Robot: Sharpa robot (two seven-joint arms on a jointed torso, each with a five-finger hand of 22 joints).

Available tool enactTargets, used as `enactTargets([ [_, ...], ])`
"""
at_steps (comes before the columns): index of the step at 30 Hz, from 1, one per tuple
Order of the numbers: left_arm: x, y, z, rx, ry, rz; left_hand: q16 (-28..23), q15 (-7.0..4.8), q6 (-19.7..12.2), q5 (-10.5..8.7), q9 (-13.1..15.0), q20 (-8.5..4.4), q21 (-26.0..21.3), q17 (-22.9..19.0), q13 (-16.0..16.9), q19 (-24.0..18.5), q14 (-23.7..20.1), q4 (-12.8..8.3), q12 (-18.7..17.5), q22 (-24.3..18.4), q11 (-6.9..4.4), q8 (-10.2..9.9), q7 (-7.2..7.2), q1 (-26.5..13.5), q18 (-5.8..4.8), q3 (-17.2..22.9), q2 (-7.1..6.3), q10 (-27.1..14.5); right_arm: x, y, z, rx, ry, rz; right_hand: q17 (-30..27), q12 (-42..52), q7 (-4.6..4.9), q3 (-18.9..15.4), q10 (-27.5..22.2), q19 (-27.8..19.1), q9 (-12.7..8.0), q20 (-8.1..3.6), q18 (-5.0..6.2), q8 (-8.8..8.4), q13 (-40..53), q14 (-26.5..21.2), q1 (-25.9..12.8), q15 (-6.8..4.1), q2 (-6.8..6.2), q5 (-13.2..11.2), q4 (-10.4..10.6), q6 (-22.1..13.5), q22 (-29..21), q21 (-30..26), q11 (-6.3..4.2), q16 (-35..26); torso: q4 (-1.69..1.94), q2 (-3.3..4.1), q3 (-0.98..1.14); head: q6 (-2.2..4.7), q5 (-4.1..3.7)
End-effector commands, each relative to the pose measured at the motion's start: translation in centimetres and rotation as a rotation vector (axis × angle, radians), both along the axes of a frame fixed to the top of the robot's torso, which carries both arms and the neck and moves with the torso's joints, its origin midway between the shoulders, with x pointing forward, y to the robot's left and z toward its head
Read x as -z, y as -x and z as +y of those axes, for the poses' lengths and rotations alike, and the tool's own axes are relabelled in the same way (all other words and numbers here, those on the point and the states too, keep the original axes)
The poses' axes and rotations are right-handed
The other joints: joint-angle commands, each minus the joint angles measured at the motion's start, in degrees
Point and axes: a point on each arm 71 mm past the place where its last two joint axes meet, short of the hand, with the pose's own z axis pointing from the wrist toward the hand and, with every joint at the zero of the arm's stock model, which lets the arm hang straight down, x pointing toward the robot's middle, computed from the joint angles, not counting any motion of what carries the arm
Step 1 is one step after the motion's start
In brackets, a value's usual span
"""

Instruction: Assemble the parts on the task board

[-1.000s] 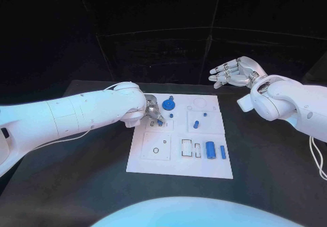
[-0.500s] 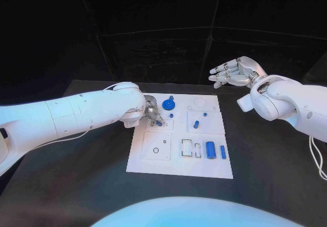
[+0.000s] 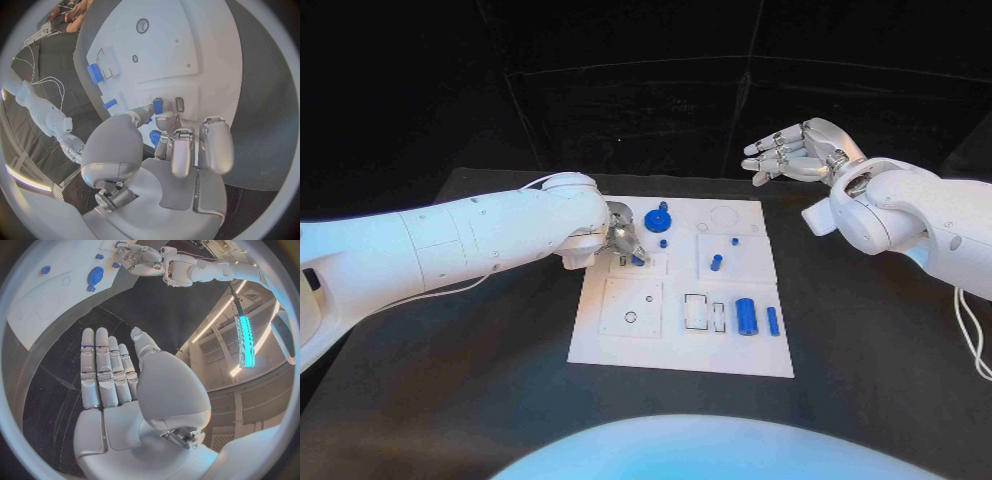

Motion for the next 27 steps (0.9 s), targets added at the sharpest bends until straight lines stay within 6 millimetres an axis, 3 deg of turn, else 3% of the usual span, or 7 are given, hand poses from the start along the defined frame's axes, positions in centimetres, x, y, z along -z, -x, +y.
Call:
enactTargets([
  [1, 0.32, 0.14, 0.06, 0.010, -0.030, 0.023, 0.4, -0.21, 0.0, 0.07, 0.1, -0.13, 0.3, 15.1, 0.1, 0.3, 6.1, -7.1, 0.4, 0.1, -0.10, 0.5, -0.67, -1.1, -0.25, 7.4, -0.13, 0.4, -0.22, -0.02, 0.13, -0.005, -0.007, -0.010, -0.1, -0.3, 0.05, -0.1, 0.0, 0.4, -0.1, 0.14, 0.65, -0.27, -0.1, 0.0, -0.4, 0.45, 0.09, 0.3, 0.0, -0.3, -0.1, -0.3, 0.18, -0.2, -0.02, -0.01, 0.00, 0.06, -0.04],
  [6, 0.36, 0.02, -0.06, 0.005, -0.023, 0.031, 0.4, -0.20, 0.7, -0.23, 0.1, -0.19, 0.5, 15.1, 0.4, 0.4, 6.1, -2.7, 0.9, 0.5, -0.07, 0.8, -0.69, -6.2, -0.33, 3.6, 0.20, 0.4, -0.21, -0.02, 0.18, -0.006, -0.007, -0.010, -0.1, -0.3, 0.05, -0.1, 0.0, 0.4, -0.1, 0.14, 0.65, -0.27, -0.1, 0.0, -0.4, 0.45, 0.09, 0.3, 0.0, -0.3, -0.1, -0.3, 0.18, -0.2, -0.01, -0.03, 0.00, 0.09, 0.00],
  [10, 0.38, -0.09, -0.16, 0.002, -0.021, 0.032, 0.4, -0.22, 1.1, -0.37, 0.1, -0.18, 0.5, 15.1, 0.7, 0.5, 6.1, -0.4, 1.3, 0.6, -0.09, 0.9, -0.73, -8.9, -0.35, 0.2, -0.03, 0.5, -0.21, -0.02, 0.21, -0.007, -0.008, -0.010, -0.1, -0.3, 0.05, -0.1, 0.0, 0.4, -0.1, 0.14, 0.66, -0.25, -0.1, 0.0, -0.4, 0.45, 0.11, 0.3, 0.0, -0.3, -0.1, -0.3, 0.18, -0.2, 0.02, -0.01, -0.02, 0.10, -0.06],
  [27, 0.42, -0.48, -0.54, -0.005, -0.019, 0.029, 0.4, -0.40, 1.6, -0.36, -0.1, -0.37, 0.6, 15.1, 1.4, 0.6, 6.1, 2.3, 2.3, 1.1, -0.26, 1.1, -0.94, -9.8, -0.39, -9.5, 0.49, 0.3, -0.21, -0.03, 0.34, -0.010, -0.008, -0.010, -0.1, -0.3, 0.06, -0.1, 0.0, 0.4, -0.1, 0.16, 0.66, -0.23, -0.2, 0.0, -0.5, 0.47, 0.11, 0.3, 0.1, -0.3, -0.2, -0.4, 0.20, -0.3, 0.00, 0.01, 0.00, -0.02, -0.18],
])
